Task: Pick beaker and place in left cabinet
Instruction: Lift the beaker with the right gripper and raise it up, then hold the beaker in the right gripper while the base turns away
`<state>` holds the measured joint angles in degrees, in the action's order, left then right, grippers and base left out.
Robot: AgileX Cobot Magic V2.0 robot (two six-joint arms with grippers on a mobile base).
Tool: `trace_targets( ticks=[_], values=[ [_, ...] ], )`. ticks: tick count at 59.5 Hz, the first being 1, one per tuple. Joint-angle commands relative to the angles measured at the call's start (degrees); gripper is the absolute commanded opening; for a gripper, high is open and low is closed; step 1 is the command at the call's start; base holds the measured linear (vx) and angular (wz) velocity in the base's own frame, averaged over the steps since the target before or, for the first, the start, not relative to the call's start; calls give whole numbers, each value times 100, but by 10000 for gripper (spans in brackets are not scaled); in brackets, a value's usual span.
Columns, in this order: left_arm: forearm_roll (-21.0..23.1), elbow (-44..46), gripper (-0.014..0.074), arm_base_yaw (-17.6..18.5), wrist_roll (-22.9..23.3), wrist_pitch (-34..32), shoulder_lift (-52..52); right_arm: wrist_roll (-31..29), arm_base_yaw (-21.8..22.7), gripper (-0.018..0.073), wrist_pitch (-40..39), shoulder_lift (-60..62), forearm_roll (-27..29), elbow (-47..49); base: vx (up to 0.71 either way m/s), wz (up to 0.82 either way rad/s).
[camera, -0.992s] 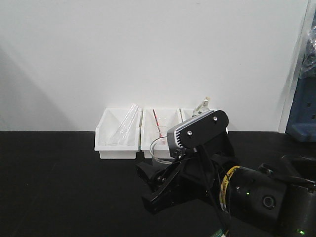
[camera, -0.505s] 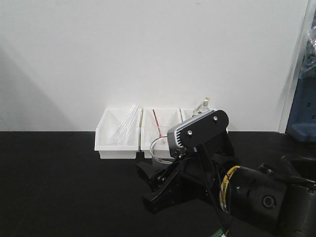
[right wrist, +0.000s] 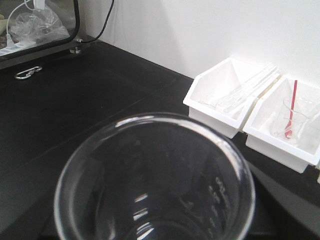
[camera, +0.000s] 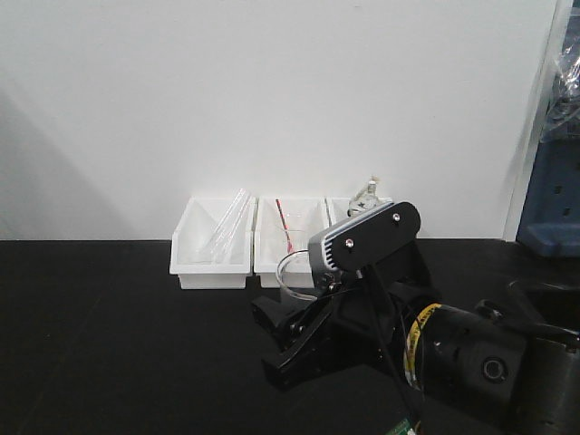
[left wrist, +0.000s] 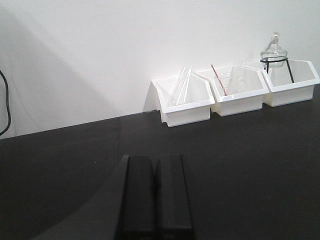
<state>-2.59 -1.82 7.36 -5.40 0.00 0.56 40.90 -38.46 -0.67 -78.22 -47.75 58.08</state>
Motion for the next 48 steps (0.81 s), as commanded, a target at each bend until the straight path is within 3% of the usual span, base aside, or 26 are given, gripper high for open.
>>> trace_targets(
  ticks=[1, 22, 48],
  values=[
    [18, -90, 1, 3, 15, -428, 106, -10, 15, -1, -355, 198, -56, 174, -8, -5],
    [18, -90, 1, 3, 15, -428, 106, -10, 15, -1, -355, 198, -56, 174, -11, 9],
    [18, -90, 1, 3, 15, -428, 106, -15, 15, -1, -360, 198, -57, 174, -13, 54]
  ],
)
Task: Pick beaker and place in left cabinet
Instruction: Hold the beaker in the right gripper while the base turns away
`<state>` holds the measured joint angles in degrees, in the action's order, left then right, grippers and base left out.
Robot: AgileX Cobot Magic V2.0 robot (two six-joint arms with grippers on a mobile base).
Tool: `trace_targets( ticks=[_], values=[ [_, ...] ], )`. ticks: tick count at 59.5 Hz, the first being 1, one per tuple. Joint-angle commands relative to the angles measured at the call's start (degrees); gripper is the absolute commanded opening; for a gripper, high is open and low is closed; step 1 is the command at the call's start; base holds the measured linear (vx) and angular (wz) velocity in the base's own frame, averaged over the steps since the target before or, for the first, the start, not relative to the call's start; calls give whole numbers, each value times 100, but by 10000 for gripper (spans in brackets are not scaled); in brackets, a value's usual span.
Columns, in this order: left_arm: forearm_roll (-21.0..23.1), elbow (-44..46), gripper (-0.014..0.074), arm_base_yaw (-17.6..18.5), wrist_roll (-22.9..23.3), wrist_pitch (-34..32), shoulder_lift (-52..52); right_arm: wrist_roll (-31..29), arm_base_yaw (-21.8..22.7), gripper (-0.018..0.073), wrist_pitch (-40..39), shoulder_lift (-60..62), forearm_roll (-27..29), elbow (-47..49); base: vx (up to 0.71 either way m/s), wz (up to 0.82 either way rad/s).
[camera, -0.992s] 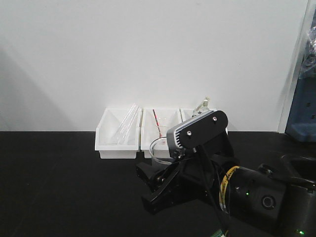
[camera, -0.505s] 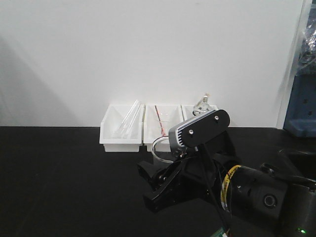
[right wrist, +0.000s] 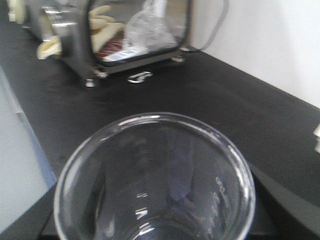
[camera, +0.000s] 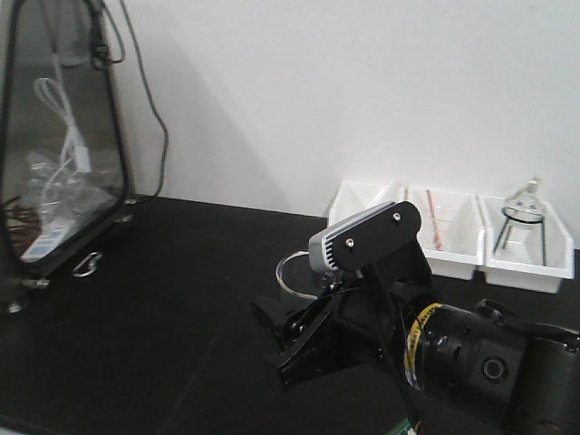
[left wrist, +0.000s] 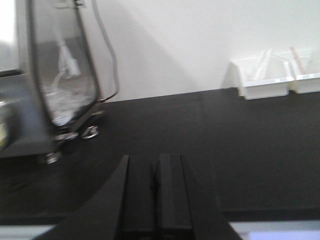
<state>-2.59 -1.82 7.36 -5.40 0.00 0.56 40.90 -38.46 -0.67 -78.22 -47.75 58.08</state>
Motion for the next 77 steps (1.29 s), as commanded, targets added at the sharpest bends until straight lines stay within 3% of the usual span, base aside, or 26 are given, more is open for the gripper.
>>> trace_targets(
  ticks=[1, 77],
  values=[
    [18, -90, 1, 3, 15, -428, 106, -15, 15, -1, -360, 198, -57, 174, -15, 65],
    [18, -90, 1, 3, 15, -428, 106, -15, 15, -1, -360, 198, -57, 174, -4, 69]
  ],
)
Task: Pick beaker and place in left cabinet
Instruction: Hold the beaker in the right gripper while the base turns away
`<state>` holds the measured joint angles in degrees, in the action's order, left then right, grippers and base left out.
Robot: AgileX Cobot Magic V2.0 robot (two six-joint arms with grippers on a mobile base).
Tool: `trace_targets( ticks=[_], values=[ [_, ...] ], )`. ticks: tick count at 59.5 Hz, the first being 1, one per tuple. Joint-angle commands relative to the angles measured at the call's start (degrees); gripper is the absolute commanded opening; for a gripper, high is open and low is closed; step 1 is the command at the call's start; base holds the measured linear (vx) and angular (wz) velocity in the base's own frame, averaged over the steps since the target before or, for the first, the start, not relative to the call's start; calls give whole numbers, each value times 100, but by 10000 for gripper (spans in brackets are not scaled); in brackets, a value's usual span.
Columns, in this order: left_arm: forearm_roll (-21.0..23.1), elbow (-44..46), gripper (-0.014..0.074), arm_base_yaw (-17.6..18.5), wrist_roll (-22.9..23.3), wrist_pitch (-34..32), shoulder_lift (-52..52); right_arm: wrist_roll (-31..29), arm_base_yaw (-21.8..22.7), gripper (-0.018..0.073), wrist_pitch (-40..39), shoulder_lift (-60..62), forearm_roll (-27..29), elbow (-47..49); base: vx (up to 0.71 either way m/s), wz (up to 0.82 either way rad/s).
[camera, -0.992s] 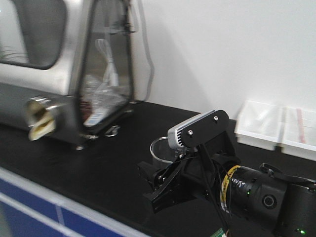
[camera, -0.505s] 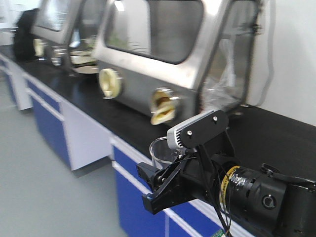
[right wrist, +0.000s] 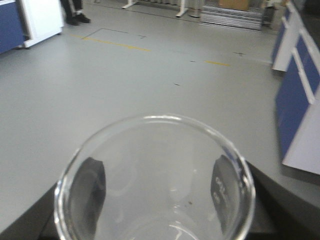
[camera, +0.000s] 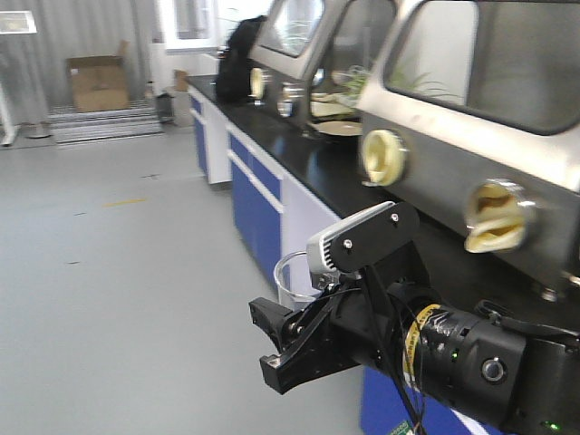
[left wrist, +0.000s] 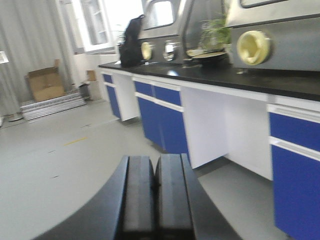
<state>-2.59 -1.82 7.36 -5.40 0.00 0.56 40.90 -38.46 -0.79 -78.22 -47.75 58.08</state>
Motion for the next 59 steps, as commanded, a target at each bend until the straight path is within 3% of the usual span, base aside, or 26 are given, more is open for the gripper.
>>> trace_targets(
  ticks=[1, 32, 59],
  values=[
    [18, -90, 1, 3, 15, -428, 106, -15, 15, -1, -348, 198, -57, 174, 14, 53],
    [18, -90, 1, 3, 15, -428, 106, -23, 15, -1, -348, 198, -57, 174, 20, 49],
    [18, -90, 1, 3, 15, -428, 106, -23, 15, -1, -348, 198, -57, 174, 36, 18]
  ],
)
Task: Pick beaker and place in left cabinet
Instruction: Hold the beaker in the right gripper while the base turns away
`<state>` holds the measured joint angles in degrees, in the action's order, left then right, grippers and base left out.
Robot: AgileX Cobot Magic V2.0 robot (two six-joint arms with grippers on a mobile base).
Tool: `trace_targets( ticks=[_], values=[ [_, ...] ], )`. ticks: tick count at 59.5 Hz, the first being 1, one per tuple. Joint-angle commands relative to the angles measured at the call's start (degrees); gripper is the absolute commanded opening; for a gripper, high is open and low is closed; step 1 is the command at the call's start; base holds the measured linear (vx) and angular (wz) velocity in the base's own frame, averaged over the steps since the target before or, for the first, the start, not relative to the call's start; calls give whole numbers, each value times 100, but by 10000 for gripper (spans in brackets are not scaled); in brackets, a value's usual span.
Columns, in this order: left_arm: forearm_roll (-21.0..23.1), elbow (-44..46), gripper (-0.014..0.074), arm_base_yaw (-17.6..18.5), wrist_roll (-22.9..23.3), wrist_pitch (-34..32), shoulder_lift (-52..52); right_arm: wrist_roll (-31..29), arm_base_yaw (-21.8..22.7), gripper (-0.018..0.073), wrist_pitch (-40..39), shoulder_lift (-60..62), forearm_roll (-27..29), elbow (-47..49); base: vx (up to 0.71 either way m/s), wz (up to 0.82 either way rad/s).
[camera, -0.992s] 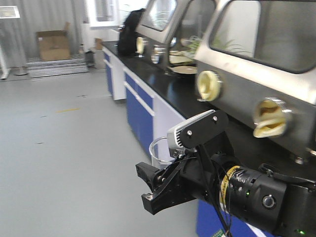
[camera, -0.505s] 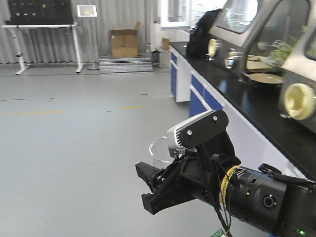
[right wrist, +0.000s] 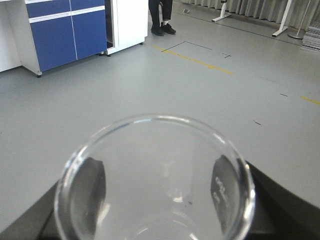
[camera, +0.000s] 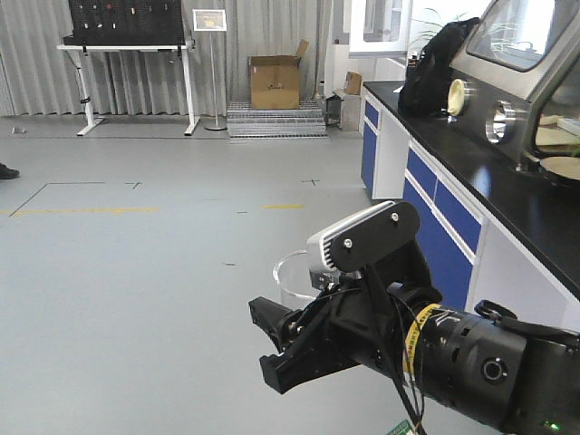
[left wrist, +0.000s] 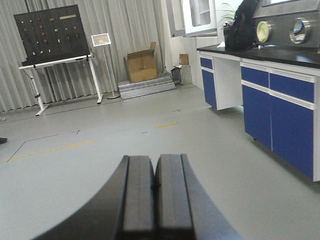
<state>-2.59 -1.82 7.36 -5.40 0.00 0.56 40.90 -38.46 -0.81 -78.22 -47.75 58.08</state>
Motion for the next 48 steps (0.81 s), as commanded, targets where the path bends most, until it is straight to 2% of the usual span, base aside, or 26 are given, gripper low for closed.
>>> trace_targets(
  ticks=[1, 48],
  values=[
    [18, -90, 1, 3, 15, -428, 106, -23, 15, -1, -346, 198, -57, 174, 44, 6],
    [18, -90, 1, 3, 15, -428, 106, -28, 15, -1, -346, 198, -57, 174, 54, 6]
  ],
)
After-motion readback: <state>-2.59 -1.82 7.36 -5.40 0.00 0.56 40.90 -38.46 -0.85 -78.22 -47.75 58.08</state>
